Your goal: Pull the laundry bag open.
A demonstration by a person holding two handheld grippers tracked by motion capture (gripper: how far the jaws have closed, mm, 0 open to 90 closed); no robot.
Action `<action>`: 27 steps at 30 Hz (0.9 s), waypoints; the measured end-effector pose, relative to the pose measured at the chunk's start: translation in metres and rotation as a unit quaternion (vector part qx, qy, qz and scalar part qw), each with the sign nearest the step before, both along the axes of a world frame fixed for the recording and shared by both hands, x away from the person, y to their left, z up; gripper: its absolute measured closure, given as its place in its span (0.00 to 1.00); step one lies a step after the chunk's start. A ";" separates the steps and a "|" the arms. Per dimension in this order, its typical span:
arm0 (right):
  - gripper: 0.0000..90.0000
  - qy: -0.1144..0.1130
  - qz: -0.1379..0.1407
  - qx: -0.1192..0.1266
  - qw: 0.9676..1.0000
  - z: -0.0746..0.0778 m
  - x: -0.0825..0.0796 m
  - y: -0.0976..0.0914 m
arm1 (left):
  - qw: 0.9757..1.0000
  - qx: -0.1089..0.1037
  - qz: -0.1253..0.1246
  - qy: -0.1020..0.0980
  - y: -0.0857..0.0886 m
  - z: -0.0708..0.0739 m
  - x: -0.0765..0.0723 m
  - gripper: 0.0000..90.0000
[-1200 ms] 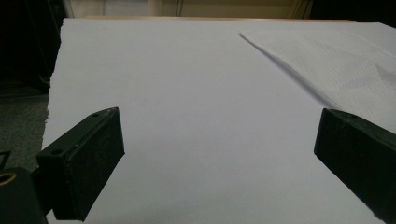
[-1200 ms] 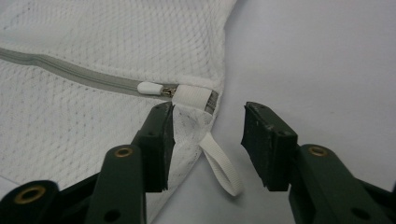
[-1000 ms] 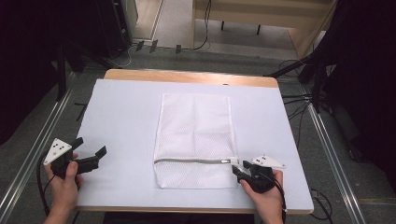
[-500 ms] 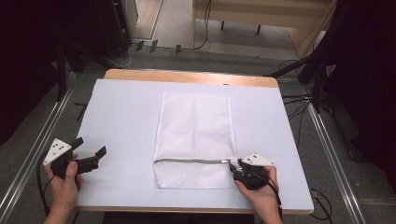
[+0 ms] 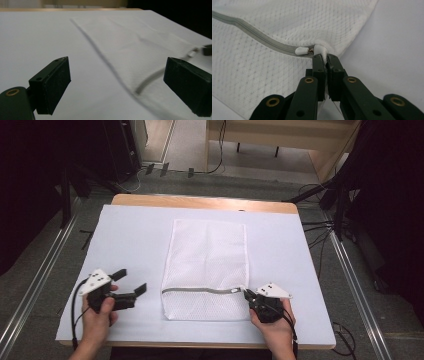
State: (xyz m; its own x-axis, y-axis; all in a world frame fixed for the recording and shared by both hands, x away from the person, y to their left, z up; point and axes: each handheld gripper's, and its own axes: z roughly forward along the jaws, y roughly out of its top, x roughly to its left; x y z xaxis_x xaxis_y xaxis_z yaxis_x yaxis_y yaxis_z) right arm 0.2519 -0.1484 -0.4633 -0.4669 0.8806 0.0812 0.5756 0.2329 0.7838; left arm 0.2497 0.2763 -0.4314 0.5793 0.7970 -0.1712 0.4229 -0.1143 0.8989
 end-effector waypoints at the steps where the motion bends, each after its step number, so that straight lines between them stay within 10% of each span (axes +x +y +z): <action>1: 0.97 -0.005 0.001 0.003 1.000 0.004 0.000 0.001 | 1.000 -0.005 -0.021 0.002 -0.011 0.002 0.000 0.08; 10: 0.97 -0.026 0.008 0.018 0.999 0.024 -0.003 0.009 | 0.995 0.008 -0.094 0.027 -0.096 0.004 0.007 0.23; 27: 0.97 -0.050 0.027 0.034 0.998 0.042 -0.010 0.022 | 0.989 0.053 -0.133 0.040 -0.172 -0.008 0.025 0.69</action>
State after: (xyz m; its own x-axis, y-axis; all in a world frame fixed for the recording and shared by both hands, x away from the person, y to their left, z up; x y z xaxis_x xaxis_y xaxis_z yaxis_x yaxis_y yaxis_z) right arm 0.2421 -0.1262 -0.4209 -0.5228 0.8477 0.0903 0.4819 0.2065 0.8516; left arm 0.2745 0.1043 -0.4398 0.7591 0.6338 -0.1487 0.4339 -0.3222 0.8414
